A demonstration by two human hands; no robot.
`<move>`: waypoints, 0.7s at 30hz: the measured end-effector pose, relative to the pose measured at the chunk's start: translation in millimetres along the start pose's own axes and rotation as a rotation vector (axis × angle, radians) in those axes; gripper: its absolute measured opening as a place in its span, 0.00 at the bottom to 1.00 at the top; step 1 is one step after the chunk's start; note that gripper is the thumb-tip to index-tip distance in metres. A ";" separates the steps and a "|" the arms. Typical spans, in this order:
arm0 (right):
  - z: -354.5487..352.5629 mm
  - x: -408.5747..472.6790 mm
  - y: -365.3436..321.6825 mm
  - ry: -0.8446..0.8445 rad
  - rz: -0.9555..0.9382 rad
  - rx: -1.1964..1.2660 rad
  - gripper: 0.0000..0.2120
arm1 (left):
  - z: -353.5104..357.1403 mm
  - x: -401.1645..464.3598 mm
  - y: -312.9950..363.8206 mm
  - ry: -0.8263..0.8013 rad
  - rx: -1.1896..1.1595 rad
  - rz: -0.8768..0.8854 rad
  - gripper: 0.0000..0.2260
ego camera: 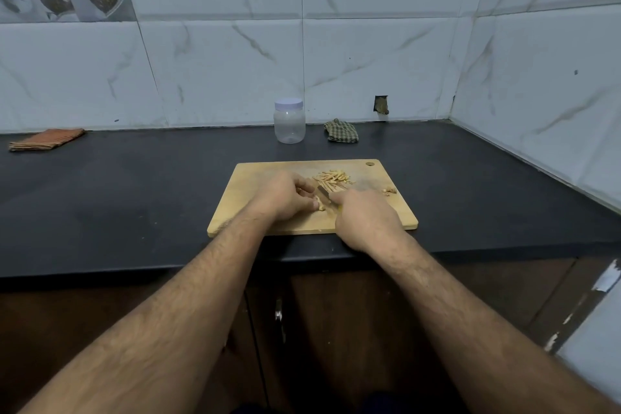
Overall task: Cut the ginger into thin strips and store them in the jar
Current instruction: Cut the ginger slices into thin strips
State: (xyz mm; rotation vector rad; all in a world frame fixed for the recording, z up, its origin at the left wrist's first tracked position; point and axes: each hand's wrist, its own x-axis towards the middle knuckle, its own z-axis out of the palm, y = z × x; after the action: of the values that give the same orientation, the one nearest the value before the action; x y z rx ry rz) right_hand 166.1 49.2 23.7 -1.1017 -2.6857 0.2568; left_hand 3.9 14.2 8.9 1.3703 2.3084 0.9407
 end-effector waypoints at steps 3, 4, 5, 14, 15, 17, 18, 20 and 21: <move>3.1 -0.9 -4.1 0.010 0.003 -0.027 0.24 | 4.1 1.6 3.0 -0.017 0.068 0.007 0.07; 4.5 -1.2 -5.3 0.010 0.007 -0.026 0.23 | 5.7 2.3 3.0 -0.005 0.079 -0.003 0.07; 6.0 -1.7 -6.8 0.006 0.008 -0.022 0.23 | 6.6 3.7 3.0 0.006 0.076 -0.019 0.08; 3.7 -6.3 -8.2 0.004 0.045 0.053 0.24 | 8.3 7.5 11.0 -0.002 0.053 -0.139 0.09; 4.0 -5.5 -8.8 -0.004 0.046 0.052 0.24 | 8.2 7.7 11.3 -0.002 0.041 -0.152 0.09; 4.1 -4.4 -9.7 -0.017 0.050 0.045 0.24 | 8.9 8.2 12.1 -0.004 0.014 -0.157 0.09; 4.2 -4.4 -10.2 -0.022 0.051 0.042 0.24 | 8.8 7.5 12.8 -0.005 0.004 -0.158 0.09; 4.6 -4.7 -10.7 -0.030 0.055 0.039 0.24 | 8.1 6.9 13.2 -0.004 -0.005 -0.159 0.09; 4.5 -4.9 -10.6 -0.035 0.057 0.037 0.23 | 8.1 7.5 13.0 -0.005 -0.009 -0.160 0.09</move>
State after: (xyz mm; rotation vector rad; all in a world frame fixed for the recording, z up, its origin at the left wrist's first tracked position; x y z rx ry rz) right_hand 161.1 37.9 21.2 -1.1746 -2.6718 0.3367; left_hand 13.2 28.1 12.1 1.1621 2.3663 0.8958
